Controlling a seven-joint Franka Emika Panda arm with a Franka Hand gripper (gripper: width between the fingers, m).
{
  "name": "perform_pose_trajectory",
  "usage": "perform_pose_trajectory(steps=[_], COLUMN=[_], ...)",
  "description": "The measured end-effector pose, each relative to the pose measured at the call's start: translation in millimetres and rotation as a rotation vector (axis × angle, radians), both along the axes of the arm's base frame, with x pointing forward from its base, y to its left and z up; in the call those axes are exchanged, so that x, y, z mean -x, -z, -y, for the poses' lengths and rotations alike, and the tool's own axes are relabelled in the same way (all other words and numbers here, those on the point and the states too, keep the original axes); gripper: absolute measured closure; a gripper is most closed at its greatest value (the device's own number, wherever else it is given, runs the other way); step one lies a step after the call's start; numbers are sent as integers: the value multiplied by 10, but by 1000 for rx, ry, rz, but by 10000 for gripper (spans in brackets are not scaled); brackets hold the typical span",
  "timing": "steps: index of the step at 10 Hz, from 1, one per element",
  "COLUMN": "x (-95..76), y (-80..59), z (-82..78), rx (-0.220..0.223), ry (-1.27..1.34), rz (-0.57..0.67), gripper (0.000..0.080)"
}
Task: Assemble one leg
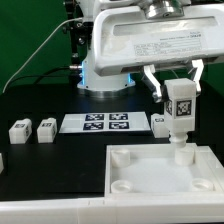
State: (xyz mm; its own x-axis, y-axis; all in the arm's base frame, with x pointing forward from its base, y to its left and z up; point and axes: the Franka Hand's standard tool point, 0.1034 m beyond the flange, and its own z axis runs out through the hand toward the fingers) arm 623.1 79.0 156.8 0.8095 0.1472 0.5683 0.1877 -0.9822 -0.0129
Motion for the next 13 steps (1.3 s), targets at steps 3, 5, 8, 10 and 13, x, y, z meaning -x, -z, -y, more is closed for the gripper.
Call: perform_pose_trajectory(steps=[3, 5, 8, 10, 13], x=[-14, -67, -32, 1, 34], y=[84, 252, 486, 557, 640], z=[-97, -105, -258, -354, -397], rx=[-4, -9, -21, -21, -20], ry=[-14, -13, -21, -36, -44], rz=[-14, -19, -52, -62, -74], gripper=[506, 506, 506, 506, 506])
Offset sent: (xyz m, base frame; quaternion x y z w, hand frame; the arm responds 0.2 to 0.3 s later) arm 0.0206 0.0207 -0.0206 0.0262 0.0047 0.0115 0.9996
